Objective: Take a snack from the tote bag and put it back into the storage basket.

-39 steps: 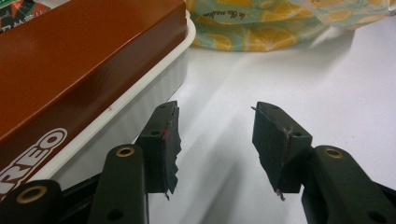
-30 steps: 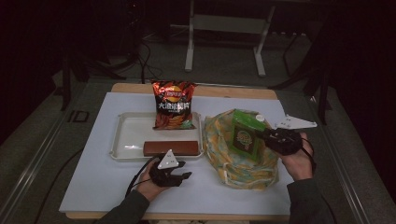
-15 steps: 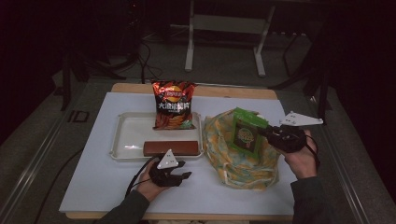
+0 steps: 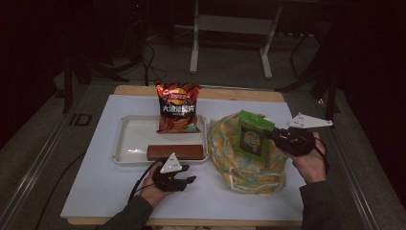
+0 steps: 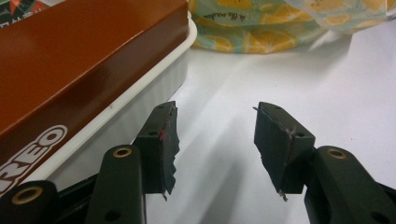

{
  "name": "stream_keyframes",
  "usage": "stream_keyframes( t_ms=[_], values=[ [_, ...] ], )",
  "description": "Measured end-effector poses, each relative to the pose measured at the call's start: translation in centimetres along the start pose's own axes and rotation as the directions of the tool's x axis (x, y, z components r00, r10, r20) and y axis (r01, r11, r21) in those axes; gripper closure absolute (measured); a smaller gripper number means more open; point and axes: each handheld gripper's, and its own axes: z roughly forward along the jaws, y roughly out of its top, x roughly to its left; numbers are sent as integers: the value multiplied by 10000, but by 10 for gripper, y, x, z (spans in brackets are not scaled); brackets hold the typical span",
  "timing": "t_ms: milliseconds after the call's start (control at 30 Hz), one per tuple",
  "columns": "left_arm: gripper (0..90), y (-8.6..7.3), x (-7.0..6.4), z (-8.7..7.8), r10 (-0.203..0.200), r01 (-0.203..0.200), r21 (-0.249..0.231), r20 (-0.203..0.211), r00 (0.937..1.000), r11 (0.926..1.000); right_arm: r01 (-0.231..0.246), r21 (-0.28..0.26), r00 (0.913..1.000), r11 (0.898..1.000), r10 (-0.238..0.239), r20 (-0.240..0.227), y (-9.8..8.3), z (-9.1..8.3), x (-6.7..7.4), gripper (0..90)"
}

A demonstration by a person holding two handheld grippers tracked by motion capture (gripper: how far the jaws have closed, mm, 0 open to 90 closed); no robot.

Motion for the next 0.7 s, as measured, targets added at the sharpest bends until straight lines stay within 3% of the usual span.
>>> stream_keyframes(
  t_ms=[700],
  values=[
    [488, 0, 0, 0, 19, -19, 48, -6, 10000, 10000, 201, -383, 9989, 9991, -217, -417, 14, -12, 6, 773]
  ],
)
